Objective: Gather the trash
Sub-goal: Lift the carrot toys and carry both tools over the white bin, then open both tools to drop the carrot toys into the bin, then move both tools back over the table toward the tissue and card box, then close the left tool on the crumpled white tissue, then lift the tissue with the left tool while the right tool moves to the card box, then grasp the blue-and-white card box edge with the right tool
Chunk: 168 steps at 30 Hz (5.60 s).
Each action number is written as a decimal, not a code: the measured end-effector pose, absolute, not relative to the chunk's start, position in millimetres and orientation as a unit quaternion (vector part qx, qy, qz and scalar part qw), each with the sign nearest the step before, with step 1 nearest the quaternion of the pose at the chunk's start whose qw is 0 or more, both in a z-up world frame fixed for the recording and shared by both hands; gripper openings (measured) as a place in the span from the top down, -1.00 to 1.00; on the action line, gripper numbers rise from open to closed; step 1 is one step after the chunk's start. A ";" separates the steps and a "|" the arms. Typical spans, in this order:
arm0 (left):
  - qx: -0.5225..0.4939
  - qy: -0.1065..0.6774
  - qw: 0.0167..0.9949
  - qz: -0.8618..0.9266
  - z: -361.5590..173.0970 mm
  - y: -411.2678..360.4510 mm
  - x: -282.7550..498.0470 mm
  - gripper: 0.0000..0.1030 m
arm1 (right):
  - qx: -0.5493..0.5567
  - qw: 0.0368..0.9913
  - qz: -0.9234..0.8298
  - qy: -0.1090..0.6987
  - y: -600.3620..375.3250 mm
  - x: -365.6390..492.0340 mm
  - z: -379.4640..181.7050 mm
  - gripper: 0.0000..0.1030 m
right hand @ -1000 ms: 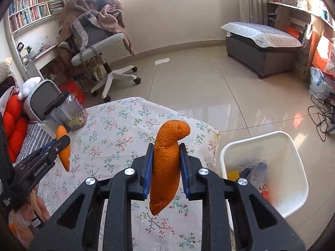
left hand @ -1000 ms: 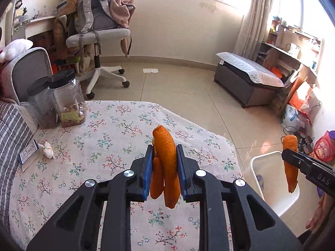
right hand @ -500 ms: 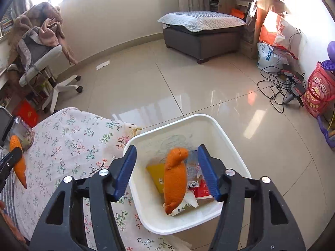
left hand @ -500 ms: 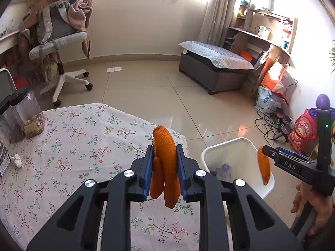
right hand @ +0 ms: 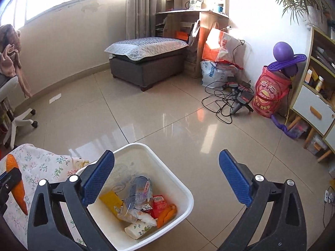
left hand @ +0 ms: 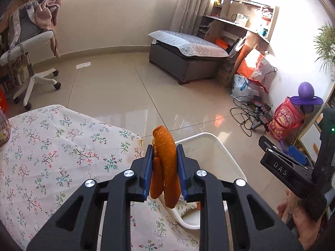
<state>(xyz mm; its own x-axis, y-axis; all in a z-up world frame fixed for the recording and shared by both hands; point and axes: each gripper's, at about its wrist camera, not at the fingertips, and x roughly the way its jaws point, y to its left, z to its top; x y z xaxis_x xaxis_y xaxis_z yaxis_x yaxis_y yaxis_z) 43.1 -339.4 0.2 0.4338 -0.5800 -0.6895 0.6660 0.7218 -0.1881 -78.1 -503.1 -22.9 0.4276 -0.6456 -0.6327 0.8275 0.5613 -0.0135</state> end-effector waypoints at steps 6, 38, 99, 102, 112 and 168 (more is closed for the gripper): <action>0.057 0.398 0.829 -0.390 -5.4 -370.9 42.7 0.53 | 0.169 0.813 -0.472 0.296 -515.2 -92.5 -25.4 -0.86; 0.074 0.365 0.898 -0.234 -11.1 -279.7 82.2 -0.77 | 0.121 0.864 -0.381 0.305 -421.7 -18.1 -22.2 -0.86; -0.018 0.536 0.843 0.040 -151.7 93.4 313.2 0.32 | -0.053 0.891 -0.124 0.433 -118.5 170.7 -99.1 -0.86; -0.050 0.531 0.846 0.012 -138.3 98.3 319.0 0.33 | -0.051 0.891 -0.110 0.437 -108.0 178.4 -101.2 -0.86; -0.091 0.404 0.909 -0.040 -21.9 124.0 286.0 0.33 | -0.005 0.883 -0.034 0.467 -27.4 222.6 -113.6 -0.86; -0.184 0.307 0.921 -0.152 65.0 146.9 234.8 0.32 | 0.093 0.819 0.109 0.556 180.7 306.2 -144.9 0.69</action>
<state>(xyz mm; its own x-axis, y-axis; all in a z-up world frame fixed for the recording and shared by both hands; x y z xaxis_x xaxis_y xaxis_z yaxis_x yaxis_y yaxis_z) 234.8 146.9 65.0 0.7656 -0.3922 -0.5100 0.1662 0.8864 -0.4321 306.2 180.7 -144.9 0.3580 0.2818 -0.8902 -0.0750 0.9590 0.2734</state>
